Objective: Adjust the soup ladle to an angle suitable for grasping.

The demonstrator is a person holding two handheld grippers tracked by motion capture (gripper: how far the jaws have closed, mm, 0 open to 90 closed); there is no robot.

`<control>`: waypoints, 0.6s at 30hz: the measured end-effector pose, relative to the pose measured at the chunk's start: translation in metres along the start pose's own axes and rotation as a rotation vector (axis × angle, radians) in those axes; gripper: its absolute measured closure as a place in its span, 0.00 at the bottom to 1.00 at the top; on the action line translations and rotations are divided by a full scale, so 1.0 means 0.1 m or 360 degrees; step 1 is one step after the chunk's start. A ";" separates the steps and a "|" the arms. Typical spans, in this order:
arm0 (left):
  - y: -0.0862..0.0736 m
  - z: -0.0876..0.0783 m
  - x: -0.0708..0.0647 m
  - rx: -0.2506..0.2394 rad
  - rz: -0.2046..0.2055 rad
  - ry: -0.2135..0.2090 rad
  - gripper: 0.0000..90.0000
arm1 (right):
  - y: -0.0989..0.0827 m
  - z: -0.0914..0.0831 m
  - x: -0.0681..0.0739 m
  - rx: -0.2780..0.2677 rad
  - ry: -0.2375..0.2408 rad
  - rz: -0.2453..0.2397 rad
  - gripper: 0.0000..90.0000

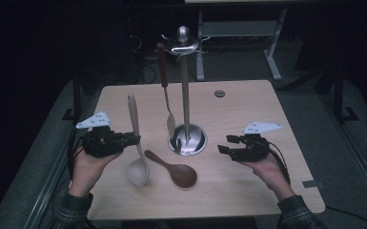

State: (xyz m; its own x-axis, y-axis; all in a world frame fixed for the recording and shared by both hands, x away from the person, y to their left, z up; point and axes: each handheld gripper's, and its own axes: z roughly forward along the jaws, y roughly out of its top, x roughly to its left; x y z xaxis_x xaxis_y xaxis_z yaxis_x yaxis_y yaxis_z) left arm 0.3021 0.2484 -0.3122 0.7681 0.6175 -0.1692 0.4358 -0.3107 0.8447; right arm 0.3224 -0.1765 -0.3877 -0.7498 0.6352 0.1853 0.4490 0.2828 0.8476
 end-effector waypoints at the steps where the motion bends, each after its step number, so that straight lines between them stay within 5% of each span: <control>1: 0.02 0.03 -0.02 -0.0004 -0.0002 -0.0006 0.86 | 0.03 0.01 0.02 -0.0009 0.0009 -0.0003 0.49; 8: 0.10 0.22 -0.15 -0.0021 0.0001 -0.0007 0.86 | 0.27 0.10 0.19 -0.0090 0.0115 -0.0043 0.59; 18: 0.17 0.43 -0.30 -0.0012 0.0043 0.0000 0.86 | 0.63 0.15 0.41 -0.0193 0.0231 -0.0101 0.62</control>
State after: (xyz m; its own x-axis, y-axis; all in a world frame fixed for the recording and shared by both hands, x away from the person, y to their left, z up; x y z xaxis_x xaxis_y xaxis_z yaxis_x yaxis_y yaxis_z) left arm 0.3064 0.1931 -0.3149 0.7797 0.6088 -0.1461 0.4112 -0.3220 0.8528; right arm 0.3271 -0.1217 -0.3340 -0.8410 0.5060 0.1917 0.3430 0.2247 0.9121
